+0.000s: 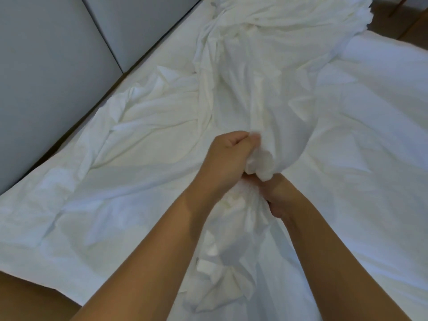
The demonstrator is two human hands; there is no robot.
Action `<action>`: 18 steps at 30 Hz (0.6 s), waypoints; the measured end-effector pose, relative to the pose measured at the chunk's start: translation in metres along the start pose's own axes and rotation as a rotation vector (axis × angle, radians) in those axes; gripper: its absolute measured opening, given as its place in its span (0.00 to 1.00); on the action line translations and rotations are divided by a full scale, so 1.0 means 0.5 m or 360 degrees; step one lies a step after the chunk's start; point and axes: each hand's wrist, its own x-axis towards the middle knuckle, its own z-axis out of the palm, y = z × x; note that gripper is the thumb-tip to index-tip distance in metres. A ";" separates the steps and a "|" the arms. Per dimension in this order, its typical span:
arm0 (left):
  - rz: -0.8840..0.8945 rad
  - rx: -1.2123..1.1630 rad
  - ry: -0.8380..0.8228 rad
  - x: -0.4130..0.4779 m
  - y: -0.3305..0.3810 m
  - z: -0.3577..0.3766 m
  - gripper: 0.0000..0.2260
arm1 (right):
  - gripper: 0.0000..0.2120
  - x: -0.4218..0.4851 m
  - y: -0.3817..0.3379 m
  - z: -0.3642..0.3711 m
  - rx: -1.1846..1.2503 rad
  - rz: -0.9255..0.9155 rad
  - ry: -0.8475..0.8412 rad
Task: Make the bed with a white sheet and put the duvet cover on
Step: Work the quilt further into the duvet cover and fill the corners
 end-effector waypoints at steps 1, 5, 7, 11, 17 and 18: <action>0.0029 0.0196 0.0136 0.012 -0.009 -0.017 0.13 | 0.11 -0.002 0.002 -0.003 0.0193 -0.0027 0.0037; -0.0550 0.0553 0.0051 0.024 -0.070 -0.053 0.25 | 0.16 -0.006 0.007 -0.010 0.0574 -0.0122 -0.0073; -0.0973 0.0257 -0.0127 0.020 -0.080 -0.050 0.35 | 0.19 -0.003 0.010 -0.004 0.0485 -0.0020 -0.0104; -0.1037 -0.0034 -0.0110 0.030 -0.085 -0.032 0.14 | 0.15 -0.003 0.006 0.004 0.0341 0.0058 -0.0196; -0.0508 -0.0368 0.0317 0.023 -0.026 -0.019 0.11 | 0.06 0.000 0.010 0.009 -0.0015 0.0033 -0.0205; -0.0355 -0.0266 0.0335 0.011 -0.016 -0.013 0.10 | 0.04 0.001 0.003 0.013 -0.0084 0.0041 -0.0220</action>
